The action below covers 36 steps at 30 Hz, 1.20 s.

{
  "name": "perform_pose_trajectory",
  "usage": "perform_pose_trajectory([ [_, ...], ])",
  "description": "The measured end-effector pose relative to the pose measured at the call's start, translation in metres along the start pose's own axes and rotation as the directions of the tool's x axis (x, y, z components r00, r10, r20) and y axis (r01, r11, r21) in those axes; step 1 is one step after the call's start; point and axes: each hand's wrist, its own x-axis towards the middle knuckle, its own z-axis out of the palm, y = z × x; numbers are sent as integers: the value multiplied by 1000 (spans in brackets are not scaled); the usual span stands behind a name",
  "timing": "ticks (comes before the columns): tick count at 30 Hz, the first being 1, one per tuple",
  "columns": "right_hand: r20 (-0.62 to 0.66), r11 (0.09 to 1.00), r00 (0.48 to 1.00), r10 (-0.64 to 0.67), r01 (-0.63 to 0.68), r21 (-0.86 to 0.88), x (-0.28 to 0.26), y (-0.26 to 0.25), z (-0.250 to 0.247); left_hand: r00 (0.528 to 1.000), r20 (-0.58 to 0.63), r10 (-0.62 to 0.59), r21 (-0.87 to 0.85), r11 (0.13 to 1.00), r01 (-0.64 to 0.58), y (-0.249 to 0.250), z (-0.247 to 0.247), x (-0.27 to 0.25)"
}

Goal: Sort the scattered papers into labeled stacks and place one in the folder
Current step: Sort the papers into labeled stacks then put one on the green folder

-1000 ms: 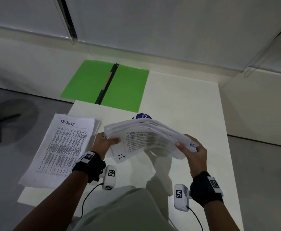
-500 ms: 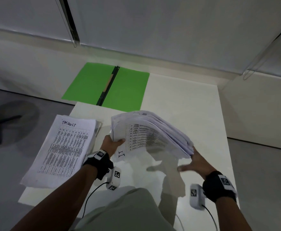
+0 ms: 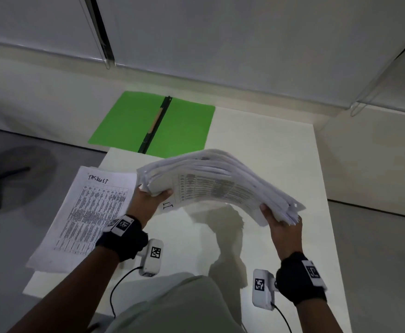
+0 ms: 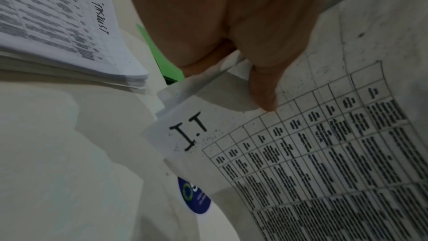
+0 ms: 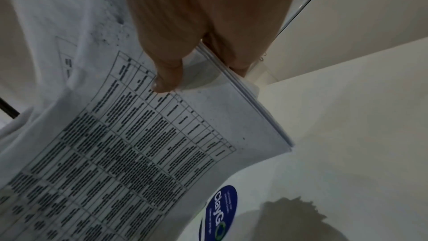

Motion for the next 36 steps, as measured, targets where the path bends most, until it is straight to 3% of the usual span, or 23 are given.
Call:
perform_pose_trajectory([
  [6, 189, 970, 955, 227, -205, -131, -17, 24, 6, 991, 46, -128, 119, 985, 122, -17, -12, -12],
  [9, 223, 974, 949, 222, -203, -103, -25, 26, 5, 991, 23, -135, 75, 988, 133, -19, -14, -17],
  [11, 233, 980, 954, 190, -198, 10, -31, 20, 6, 992, 12, -124, -3, 992, 124, -18, -10, -19],
  [16, 99, 958, 979, 177, -194, 210, -37, -8, 16, 994, 18, -111, -14, 994, 111, -17, -8, -22],
  [22, -8, 996, 996, 89, -89, 31, -32, -37, 23, 984, 100, -149, -99, 982, 159, -12, -11, -35],
  [27, -119, 978, 977, 177, -188, -89, -29, -39, 29, 971, 131, -202, -71, 975, 212, -15, -16, -40],
  [30, -154, 974, 975, 163, -183, -130, -29, -40, 31, 970, 105, -218, -97, 969, 228, -19, -16, -41],
  [36, -79, 967, 989, 125, -139, -215, -32, -38, 28, 971, 101, -218, -141, 963, 231, -14, -11, -43],
])
